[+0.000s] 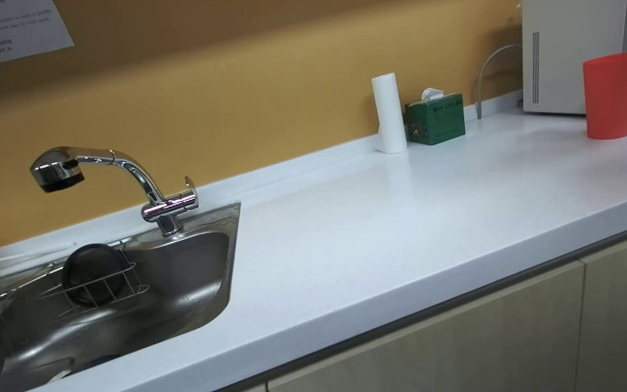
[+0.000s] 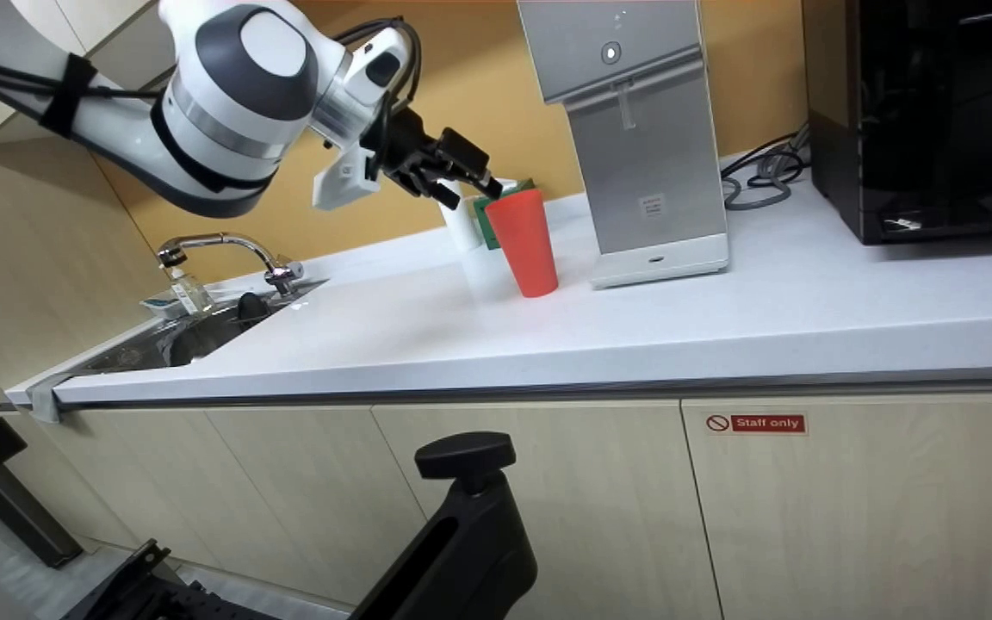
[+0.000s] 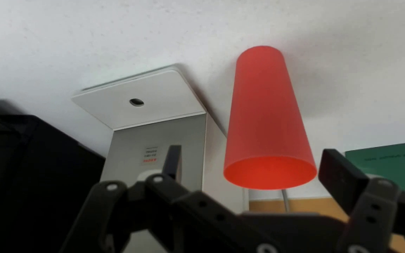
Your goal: Put the orange cup under the coffeemaker.
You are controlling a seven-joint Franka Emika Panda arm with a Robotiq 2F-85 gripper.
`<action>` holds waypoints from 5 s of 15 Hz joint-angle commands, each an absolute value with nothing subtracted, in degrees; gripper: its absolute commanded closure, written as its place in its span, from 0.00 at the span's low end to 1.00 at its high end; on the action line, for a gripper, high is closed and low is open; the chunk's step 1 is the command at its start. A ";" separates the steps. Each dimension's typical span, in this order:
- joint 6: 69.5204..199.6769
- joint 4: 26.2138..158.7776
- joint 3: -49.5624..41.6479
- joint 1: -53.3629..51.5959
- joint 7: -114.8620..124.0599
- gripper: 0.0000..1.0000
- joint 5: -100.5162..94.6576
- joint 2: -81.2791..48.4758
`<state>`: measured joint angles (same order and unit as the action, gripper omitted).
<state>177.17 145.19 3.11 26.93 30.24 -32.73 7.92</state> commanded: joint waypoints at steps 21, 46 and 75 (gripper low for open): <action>197.03 144.18 -0.36 25.48 21.36 0.00 -25.78 -8.09; 198.06 134.36 2.74 25.23 11.42 0.00 -28.46 -19.19; 198.11 132.70 -1.18 21.50 6.19 0.51 -17.82 -16.22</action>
